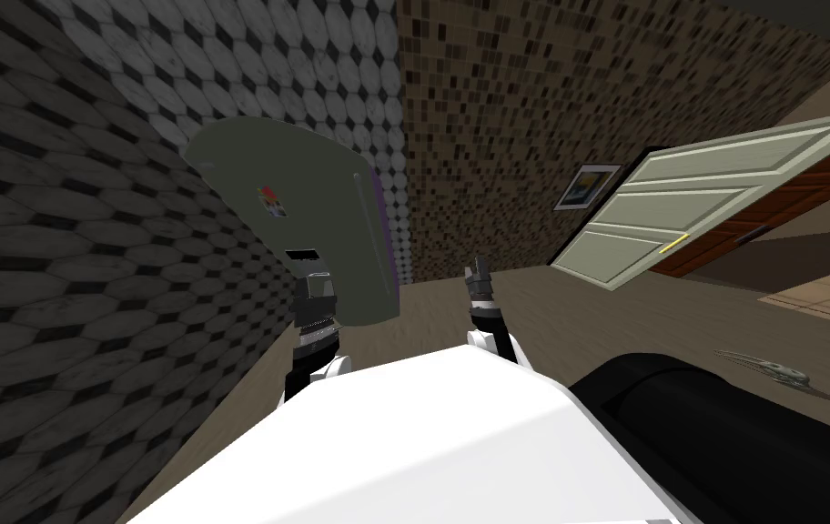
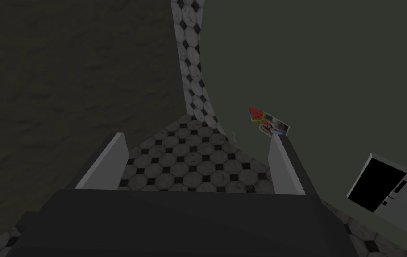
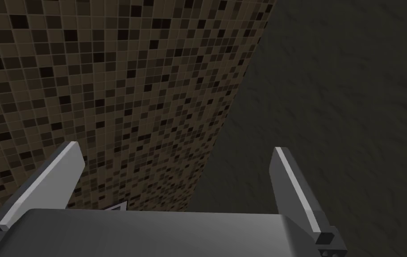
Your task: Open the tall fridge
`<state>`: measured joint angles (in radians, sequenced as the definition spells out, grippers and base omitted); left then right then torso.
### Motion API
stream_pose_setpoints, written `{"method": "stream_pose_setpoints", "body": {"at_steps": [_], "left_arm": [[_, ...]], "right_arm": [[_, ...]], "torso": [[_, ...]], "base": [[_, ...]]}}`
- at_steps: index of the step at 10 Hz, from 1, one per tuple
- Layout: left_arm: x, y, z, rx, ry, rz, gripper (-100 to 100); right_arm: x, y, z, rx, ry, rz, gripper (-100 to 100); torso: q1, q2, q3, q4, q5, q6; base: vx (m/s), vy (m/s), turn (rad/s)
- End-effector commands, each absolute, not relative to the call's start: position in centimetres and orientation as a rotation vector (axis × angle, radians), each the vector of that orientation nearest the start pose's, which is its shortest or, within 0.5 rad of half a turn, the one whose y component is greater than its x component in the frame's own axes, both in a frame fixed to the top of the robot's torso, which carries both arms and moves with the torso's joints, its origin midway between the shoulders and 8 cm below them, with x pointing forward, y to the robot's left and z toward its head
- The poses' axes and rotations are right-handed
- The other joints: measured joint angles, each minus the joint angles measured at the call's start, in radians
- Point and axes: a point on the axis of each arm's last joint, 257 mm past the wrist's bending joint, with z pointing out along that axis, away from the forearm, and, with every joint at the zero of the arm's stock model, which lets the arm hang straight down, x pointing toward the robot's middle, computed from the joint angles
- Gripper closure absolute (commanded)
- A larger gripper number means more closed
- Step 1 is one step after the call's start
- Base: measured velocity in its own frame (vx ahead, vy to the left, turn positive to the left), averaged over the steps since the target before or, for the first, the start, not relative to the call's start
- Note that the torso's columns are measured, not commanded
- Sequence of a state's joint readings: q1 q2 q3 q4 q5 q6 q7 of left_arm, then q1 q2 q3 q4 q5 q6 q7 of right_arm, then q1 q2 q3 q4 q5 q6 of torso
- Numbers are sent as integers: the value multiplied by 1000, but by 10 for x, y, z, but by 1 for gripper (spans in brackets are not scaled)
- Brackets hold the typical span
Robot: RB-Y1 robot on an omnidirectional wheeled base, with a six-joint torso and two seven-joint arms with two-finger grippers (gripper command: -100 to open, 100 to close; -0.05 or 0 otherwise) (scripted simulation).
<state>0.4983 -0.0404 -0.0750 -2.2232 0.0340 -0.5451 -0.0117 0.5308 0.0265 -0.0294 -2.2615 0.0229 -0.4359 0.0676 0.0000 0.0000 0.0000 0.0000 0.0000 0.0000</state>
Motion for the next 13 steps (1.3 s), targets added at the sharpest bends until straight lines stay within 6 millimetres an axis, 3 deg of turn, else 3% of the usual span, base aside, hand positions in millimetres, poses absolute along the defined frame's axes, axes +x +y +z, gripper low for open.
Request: {"method": "stream_pose_setpoints", "body": {"at_steps": [1,9,10,13], "left_arm": [[350,263,9,-722,566,-1384,0],[350,263,9,-721,565,-1384,0],[353,262,4,-696,614,-1381,-100],[362,270,-12,-669,704,-1360,-100]], "right_arm": [[353,-297,-6,721,695,1158,0],[353,-297,-6,720,694,1158,0],[353,-297,-6,720,694,1158,0],[353,-297,-7,721,695,1158,0]], "torso": [[0,40,-82,41,0,0],[0,618,-1234,617,0,0],[0,691,-1382,691,0,0],[0,736,-1476,736,0,0]], "base": [[0,0,0],[0,0,0],[18,-10,-43],[31,-22,-88]]}}
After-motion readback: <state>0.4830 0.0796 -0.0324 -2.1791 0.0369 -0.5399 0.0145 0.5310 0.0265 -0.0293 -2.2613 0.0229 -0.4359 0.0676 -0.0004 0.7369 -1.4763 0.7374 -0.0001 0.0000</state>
